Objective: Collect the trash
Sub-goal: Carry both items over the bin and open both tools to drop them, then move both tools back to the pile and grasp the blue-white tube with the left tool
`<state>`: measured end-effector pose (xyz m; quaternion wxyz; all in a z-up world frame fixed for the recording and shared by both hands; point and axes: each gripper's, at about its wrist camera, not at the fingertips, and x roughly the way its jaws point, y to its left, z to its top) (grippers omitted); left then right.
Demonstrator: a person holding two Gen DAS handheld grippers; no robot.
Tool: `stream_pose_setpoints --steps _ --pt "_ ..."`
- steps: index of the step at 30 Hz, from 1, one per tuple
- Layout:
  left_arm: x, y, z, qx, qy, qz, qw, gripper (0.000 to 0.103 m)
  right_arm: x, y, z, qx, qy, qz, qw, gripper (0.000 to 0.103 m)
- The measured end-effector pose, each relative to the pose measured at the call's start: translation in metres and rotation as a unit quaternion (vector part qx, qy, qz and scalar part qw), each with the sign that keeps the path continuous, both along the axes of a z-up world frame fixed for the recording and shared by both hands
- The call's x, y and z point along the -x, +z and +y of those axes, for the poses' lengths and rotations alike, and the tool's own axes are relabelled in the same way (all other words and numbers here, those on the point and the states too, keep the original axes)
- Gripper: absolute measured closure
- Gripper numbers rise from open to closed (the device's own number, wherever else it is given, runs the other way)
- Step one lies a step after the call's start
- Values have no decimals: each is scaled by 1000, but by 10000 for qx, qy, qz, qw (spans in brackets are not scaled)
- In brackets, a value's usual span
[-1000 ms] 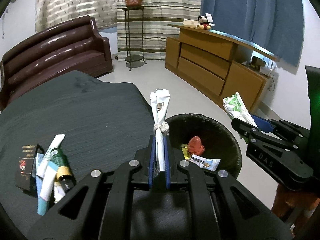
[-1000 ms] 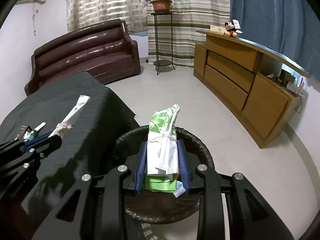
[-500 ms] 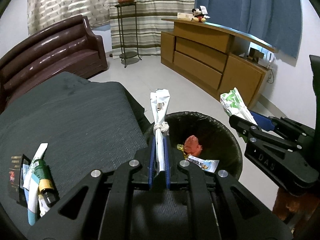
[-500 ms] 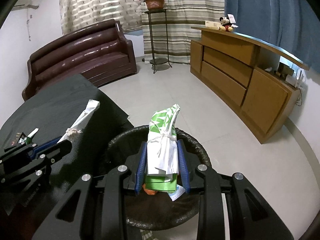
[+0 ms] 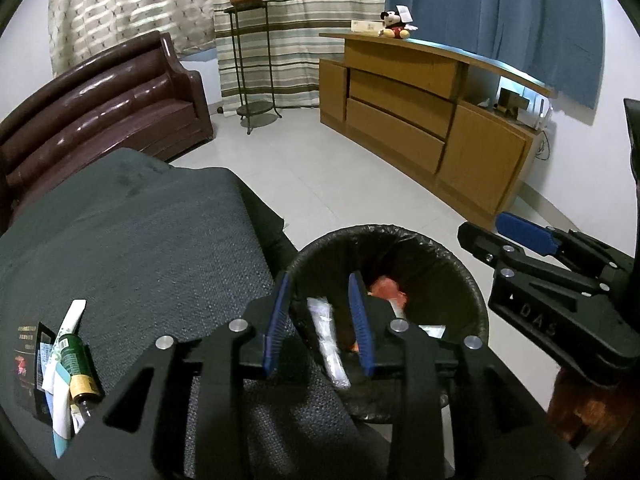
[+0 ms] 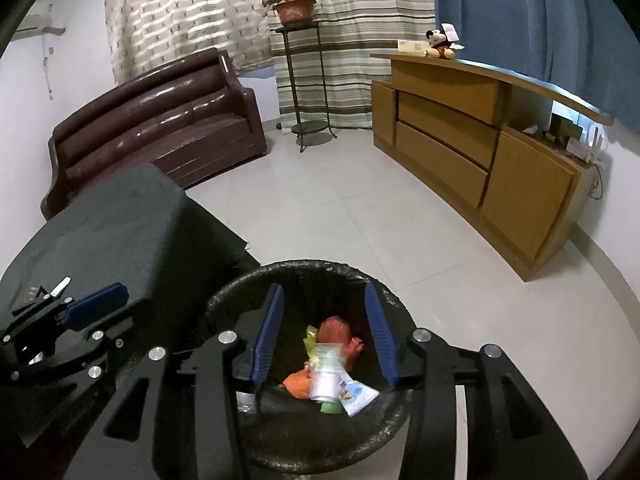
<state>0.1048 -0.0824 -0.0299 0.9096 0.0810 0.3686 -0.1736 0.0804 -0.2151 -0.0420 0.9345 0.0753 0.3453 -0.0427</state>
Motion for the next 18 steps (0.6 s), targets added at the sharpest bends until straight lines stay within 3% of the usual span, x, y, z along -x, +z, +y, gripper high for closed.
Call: stream_pose_setpoints --steps 18 --pt "8 15 23 106 285 -55 9995 62 0 5 7 -27 70 7 10000 55"
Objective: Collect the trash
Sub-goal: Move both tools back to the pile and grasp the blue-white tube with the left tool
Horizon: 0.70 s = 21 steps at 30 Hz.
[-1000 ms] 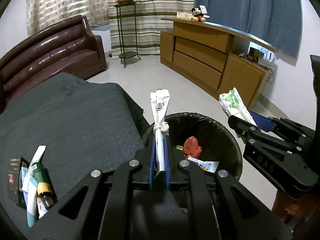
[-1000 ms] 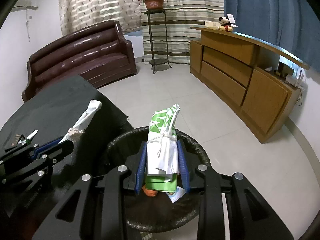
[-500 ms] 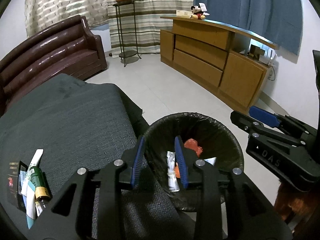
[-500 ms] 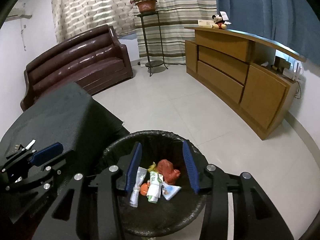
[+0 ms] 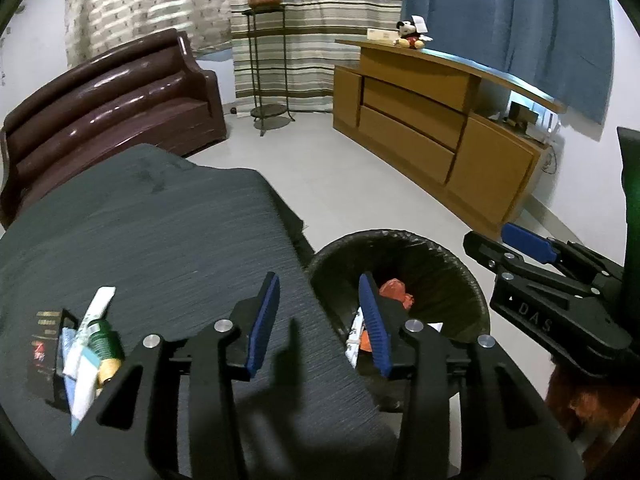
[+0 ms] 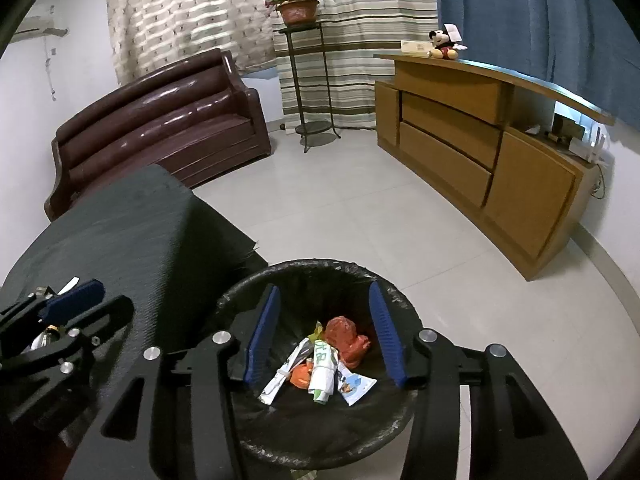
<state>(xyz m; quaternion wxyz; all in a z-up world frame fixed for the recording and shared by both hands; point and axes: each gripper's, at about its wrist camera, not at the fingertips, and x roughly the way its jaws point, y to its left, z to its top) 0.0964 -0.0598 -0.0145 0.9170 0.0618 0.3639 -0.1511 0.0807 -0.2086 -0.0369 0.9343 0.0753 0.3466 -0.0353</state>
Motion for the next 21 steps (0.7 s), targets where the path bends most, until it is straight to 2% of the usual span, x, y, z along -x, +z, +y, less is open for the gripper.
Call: stream_pose_setpoints --steps 12,21 --pt "22 8 62 -67 540 -27 9985 61 4 1 36 -45 471 46 9989 55" --pt "37 5 120 -98 1101 91 9938 61 9 2 74 -14 914 63 9958 55"
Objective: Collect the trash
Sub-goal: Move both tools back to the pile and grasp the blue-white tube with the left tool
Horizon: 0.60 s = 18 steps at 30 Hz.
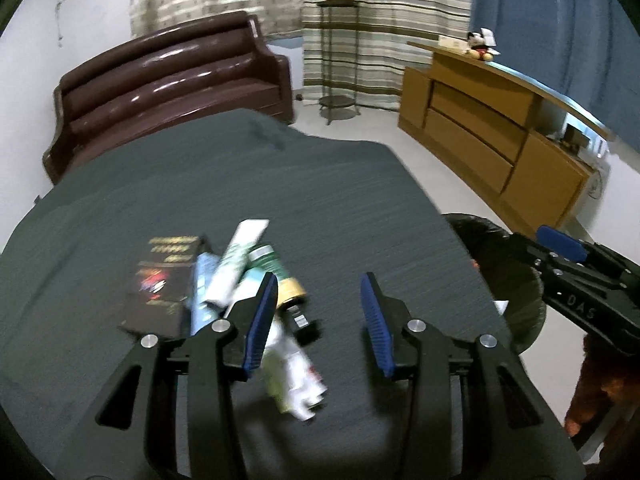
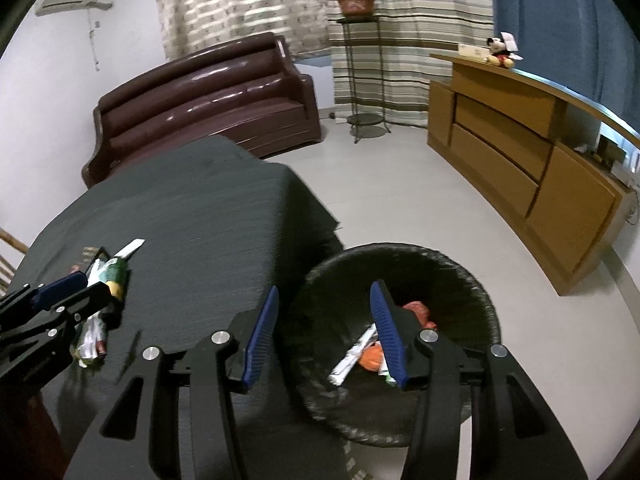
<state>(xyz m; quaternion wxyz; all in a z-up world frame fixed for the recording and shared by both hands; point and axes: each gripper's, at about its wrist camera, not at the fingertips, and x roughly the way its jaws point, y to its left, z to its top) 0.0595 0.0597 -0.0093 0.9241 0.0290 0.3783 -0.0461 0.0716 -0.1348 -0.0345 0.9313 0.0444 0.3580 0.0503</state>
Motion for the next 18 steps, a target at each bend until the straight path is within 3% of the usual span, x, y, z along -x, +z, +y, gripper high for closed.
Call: stream_pose_setpoints --steps 18 --pt "16 -12 39 2 330 229 9992 61 5 1 35 45 369 28 9993 55"
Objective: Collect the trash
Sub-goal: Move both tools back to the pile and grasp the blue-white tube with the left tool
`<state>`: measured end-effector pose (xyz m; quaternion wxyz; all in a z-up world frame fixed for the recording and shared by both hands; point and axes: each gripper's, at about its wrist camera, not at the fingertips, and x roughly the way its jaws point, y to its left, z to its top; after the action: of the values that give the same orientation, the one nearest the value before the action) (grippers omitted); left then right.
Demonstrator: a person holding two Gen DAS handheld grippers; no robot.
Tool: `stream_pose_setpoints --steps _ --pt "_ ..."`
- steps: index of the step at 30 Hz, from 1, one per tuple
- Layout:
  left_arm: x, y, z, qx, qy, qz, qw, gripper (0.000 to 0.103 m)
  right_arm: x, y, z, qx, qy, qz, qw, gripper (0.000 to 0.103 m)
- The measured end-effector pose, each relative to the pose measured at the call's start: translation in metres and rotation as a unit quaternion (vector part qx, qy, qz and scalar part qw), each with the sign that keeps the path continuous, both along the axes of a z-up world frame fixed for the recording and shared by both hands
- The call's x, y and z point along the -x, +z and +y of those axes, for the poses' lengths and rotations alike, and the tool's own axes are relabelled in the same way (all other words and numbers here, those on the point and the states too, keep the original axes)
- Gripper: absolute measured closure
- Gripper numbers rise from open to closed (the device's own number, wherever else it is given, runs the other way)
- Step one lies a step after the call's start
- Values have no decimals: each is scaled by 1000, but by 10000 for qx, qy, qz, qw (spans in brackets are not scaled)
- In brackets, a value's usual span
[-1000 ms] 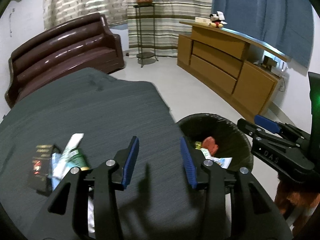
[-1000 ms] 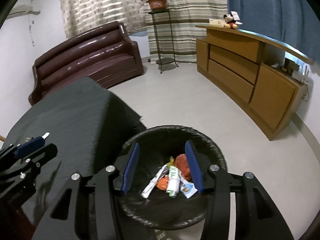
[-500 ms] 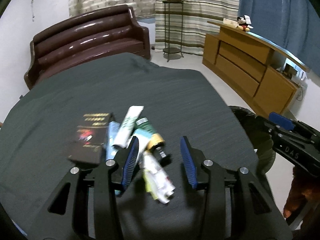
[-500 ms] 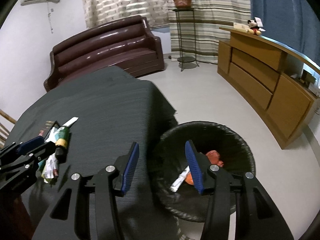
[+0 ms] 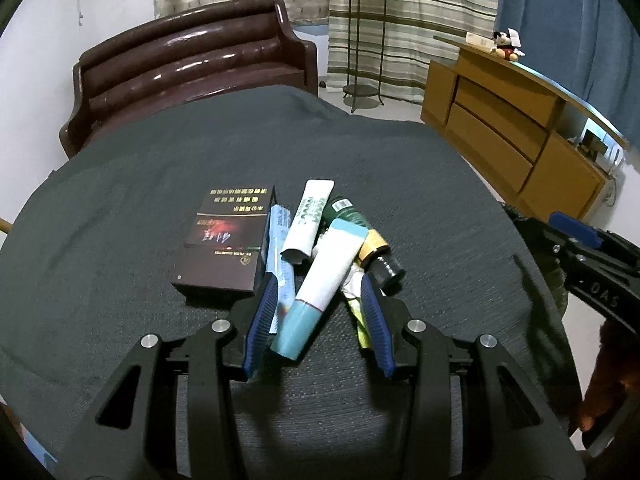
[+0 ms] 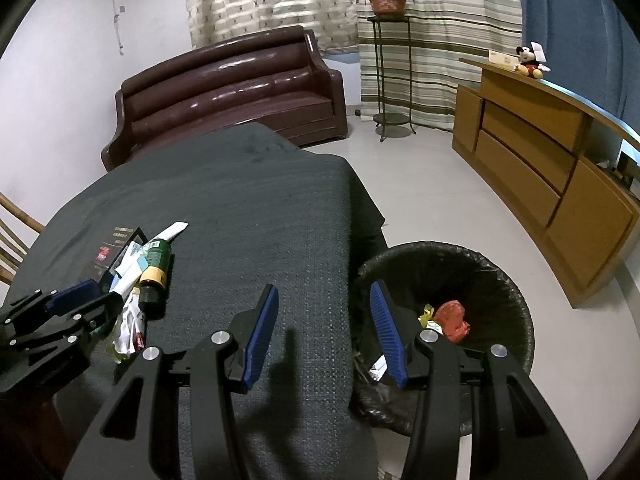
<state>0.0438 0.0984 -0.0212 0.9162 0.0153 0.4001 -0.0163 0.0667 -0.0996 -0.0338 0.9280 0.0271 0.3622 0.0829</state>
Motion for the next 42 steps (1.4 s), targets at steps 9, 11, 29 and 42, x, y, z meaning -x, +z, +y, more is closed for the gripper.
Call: stream_pose_setpoints --steps 9,11,29,42 --pt "-4 -3 -3 -81 -113 21 9999 63 -3 -2 -4 -12 -30 30 10000 55" --pt "-5 -4 -6 -116 -181 18 9998 67 -3 -2 -3 -14 -34 34 10000 55" --pt "-1 -5 0 -187 -224 158 9995 71 -4 -5 -5 -92 15 80 9999 55" --pt "2 -15 -15 -154 -481 291 9983 82 -3 -6 -3 -92 43 84 9999 55"
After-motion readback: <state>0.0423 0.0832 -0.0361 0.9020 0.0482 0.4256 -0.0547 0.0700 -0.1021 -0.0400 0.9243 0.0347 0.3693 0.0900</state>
